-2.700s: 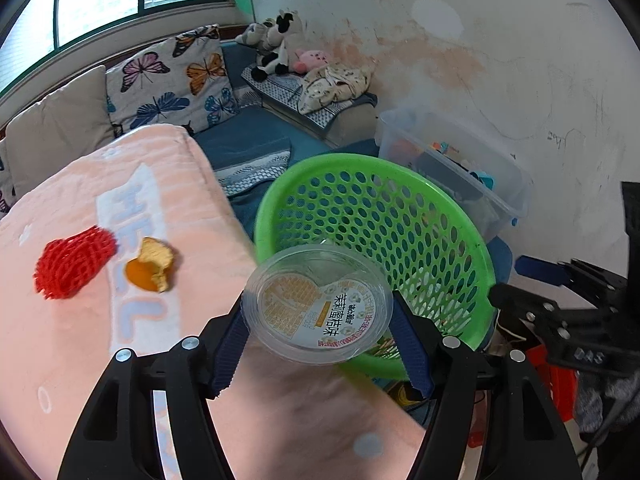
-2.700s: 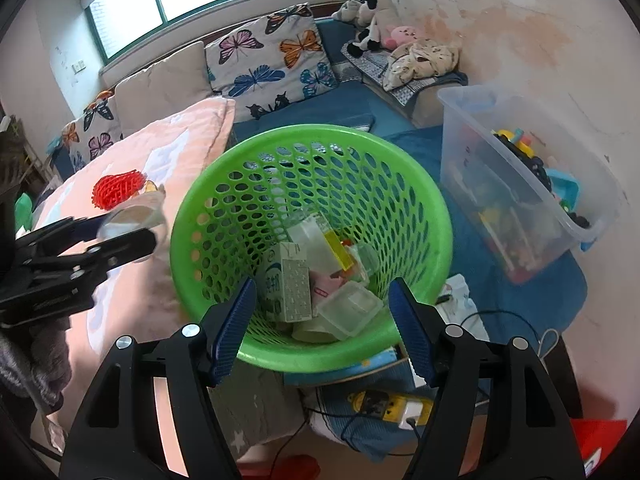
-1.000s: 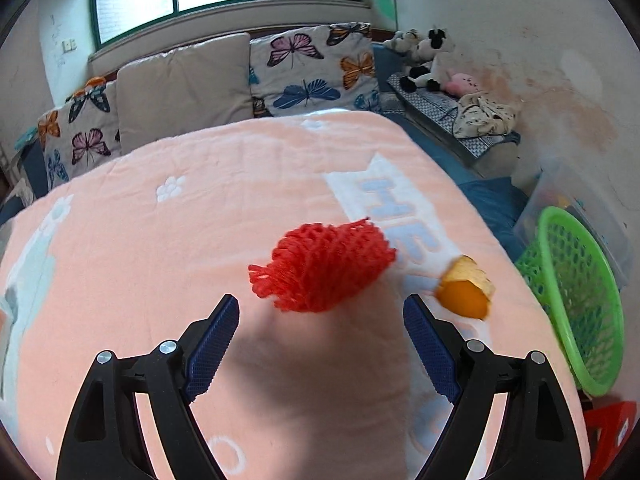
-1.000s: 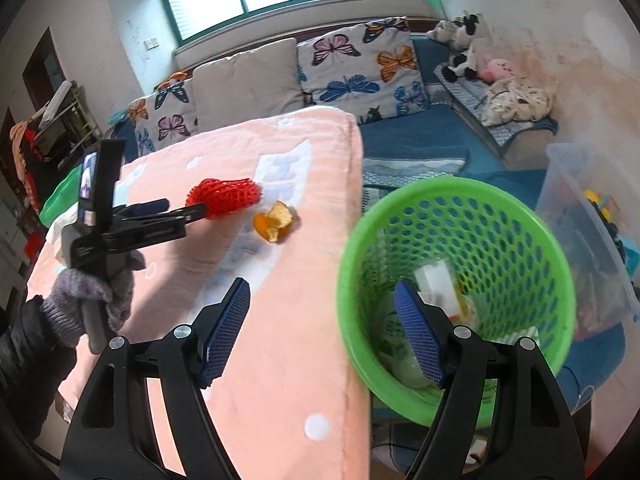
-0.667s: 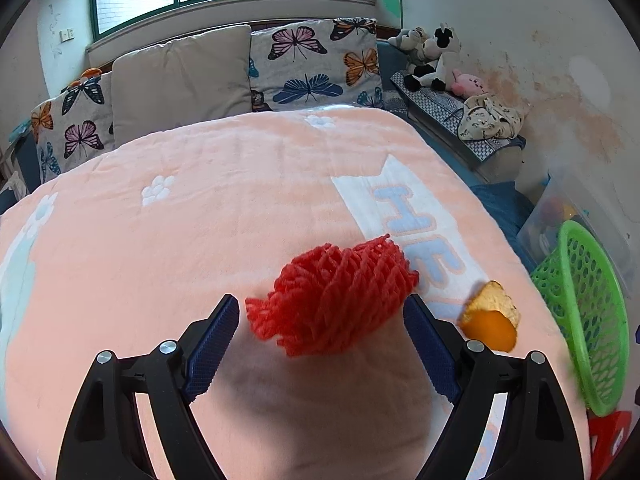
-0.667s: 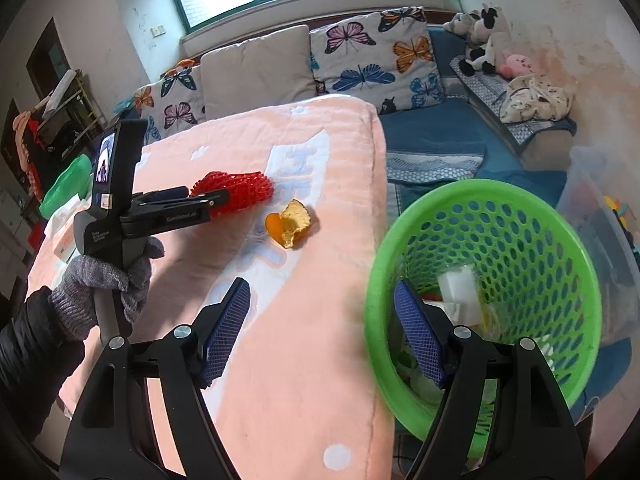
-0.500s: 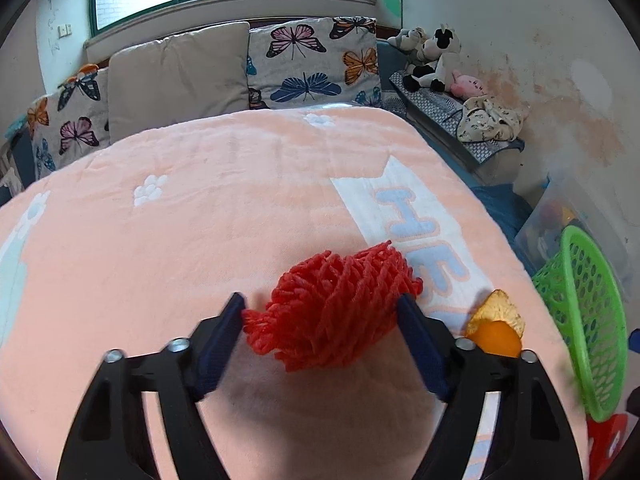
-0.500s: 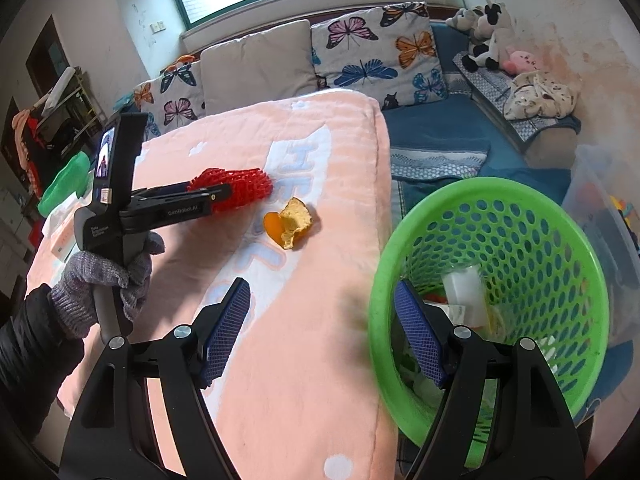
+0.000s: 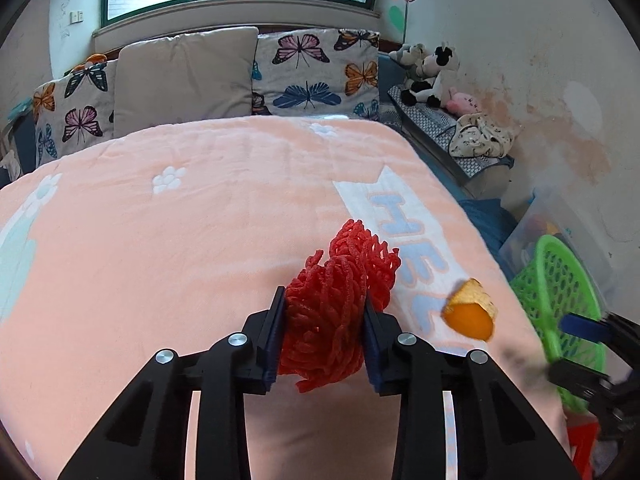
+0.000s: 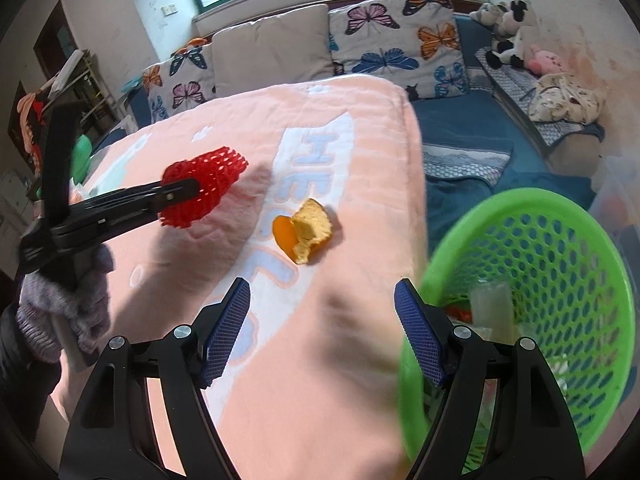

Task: Collect trash
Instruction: 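Grasp the red mesh net with the left gripper while the right gripper grasps the orange peel, then carry the red mesh and orange peel over the green basket, releasing the peel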

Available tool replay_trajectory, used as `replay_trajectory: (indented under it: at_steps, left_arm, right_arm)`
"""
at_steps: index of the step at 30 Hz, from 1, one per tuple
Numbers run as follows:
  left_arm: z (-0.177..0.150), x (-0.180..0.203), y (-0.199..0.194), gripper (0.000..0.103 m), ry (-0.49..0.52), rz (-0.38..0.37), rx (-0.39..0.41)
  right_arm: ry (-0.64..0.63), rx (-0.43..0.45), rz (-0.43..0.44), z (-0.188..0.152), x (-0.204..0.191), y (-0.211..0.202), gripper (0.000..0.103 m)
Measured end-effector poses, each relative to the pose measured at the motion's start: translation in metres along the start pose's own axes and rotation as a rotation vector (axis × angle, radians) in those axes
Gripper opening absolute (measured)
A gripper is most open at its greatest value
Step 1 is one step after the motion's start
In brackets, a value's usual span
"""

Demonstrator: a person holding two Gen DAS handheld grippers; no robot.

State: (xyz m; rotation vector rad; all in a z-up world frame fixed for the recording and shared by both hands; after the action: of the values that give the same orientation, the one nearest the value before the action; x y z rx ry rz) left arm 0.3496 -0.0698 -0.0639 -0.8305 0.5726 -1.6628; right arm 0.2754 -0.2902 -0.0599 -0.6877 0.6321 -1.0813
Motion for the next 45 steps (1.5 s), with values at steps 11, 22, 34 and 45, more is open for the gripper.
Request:
replay_trajectory:
  at_steps: [11, 22, 34, 45]
  left_arm:
    - [-0.016, -0.028, -0.049, 0.033, -0.052, -0.012, 0.036]
    - [-0.034, -0.041, -0.064, 0.033, -0.064, -0.001, 0.041]
    - [-0.046, -0.037, -0.069, 0.033, -0.082, -0.017, 0.031]
    - [-0.062, -0.009, -0.091, 0.033, -0.055, -0.065, 0.040]
  right_arm:
    - [-0.055, -0.026, 0.044, 0.019, -0.010, 0.042, 0.067]
    - [-0.044, -0.052, 0.023, 0.026, -0.003, 0.071, 0.054]
    - [-0.061, -0.015, 0.021, 0.020, -0.009, 0.053, 0.035]
    - [-0.033, 0.038, 0.043, -0.008, -0.015, -0.004, 0.034]
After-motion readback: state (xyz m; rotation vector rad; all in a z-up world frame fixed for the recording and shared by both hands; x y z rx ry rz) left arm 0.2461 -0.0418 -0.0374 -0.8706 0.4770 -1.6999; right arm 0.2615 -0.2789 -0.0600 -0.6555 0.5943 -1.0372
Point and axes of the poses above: each gripper's, at about its wrist camera, not at the fingertips, and y roughly the way its jaws point, x to its right, z to its top, the point moved 3 cm from there along y, roughly the way its jaws point, and after that the axes turned 7 degrees about -y, right-handed, at the moved point
